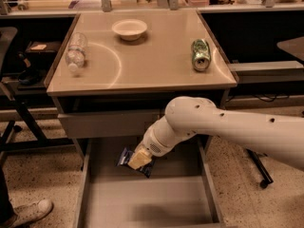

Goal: Pick rxbar blueberry from middle drawer and place on counter

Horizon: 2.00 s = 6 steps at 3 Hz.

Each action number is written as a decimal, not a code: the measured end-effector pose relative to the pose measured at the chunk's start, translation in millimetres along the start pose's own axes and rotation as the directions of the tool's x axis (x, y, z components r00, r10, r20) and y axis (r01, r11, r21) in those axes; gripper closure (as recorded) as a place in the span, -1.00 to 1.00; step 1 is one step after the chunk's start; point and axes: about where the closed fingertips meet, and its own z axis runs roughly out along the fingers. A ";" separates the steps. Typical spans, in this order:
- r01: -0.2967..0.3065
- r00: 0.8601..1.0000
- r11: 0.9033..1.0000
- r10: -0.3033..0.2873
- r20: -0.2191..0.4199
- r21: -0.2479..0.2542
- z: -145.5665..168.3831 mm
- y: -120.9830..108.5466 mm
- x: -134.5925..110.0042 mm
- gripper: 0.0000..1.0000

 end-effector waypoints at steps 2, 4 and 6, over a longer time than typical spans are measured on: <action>0.094 0.995 0.989 -0.095 0.007 0.113 -71.5 -9.4 -72.5 1.00; 0.117 0.993 0.966 -0.115 -0.022 0.233 -144.7 -62.3 -135.9 1.00; 0.084 0.996 0.949 -0.075 -0.039 0.305 -196.7 -125.5 -167.7 1.00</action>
Offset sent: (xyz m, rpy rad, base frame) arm 0.0613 0.0164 0.1783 -0.0683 -0.2449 0.0071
